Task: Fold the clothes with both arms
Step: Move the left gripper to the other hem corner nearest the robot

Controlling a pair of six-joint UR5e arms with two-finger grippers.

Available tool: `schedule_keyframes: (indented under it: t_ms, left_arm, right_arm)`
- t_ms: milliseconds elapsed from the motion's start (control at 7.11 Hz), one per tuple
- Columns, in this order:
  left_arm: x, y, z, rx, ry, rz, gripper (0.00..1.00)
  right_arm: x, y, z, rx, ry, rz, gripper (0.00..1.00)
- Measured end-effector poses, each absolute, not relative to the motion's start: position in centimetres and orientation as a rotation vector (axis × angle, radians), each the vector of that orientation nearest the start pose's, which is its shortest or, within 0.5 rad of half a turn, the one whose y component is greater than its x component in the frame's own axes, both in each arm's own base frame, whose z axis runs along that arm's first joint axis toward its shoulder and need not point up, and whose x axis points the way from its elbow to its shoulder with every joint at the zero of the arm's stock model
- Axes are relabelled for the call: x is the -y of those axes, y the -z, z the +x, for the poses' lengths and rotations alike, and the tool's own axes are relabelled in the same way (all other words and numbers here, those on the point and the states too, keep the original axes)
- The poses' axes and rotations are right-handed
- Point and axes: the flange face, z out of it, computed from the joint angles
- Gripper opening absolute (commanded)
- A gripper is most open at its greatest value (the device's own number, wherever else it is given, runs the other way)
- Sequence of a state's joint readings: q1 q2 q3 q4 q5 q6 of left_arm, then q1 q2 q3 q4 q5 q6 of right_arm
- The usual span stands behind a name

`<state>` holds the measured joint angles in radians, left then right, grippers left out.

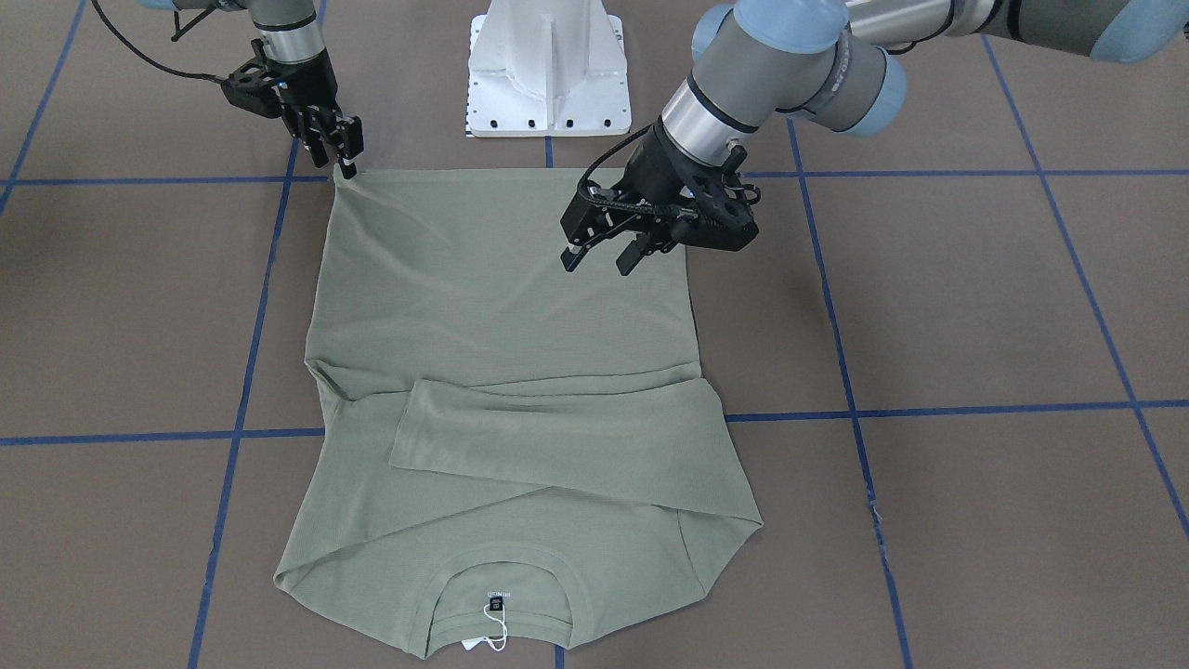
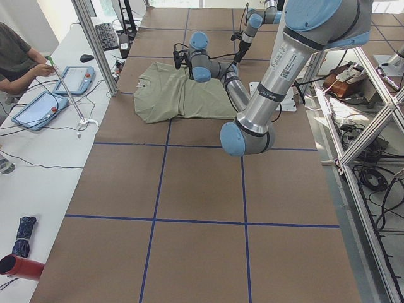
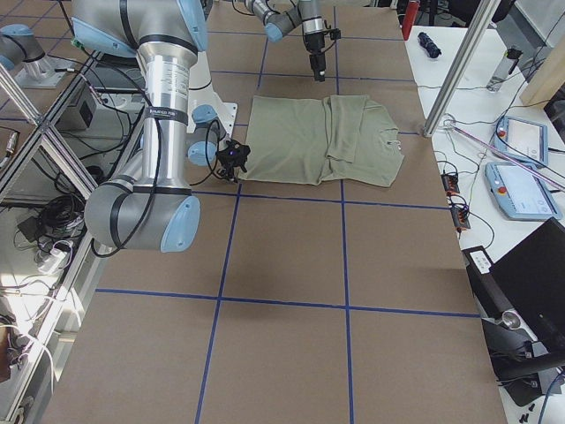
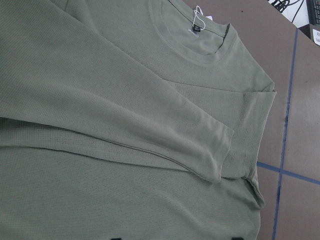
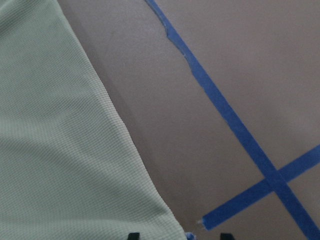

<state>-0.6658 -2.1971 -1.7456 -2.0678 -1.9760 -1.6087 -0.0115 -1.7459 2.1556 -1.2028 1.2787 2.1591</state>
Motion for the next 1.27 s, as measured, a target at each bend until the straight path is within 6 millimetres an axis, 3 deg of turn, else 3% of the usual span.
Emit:
schedule_keyframes:
  t_ms: [844,985,1126,1267]
  left_arm:
    - [46.3,-17.1,44.2,-1.304,0.348,0.049,0.79]
    - [44.9,-17.2,44.7,-1.287,0.365,0.036,0.79]
    - [41.3,-17.7,46.0,-1.242,0.388,0.032,0.79]
    - [36.3,-19.9,47.5,-1.169,0.406,0.037,0.78]
  right_arm:
    - [16.1,-40.3,-42.0,0.877,-0.703,0.008,0.0]
    - [16.2,-39.8,-41.8,0.887,-0.705,0.005,0.0]
    - [16.2,-39.5,-41.7,0.893,-0.706,0.002,0.0]
    - [16.2,-39.3,-41.6,0.897,-0.706,0.0,0.0]
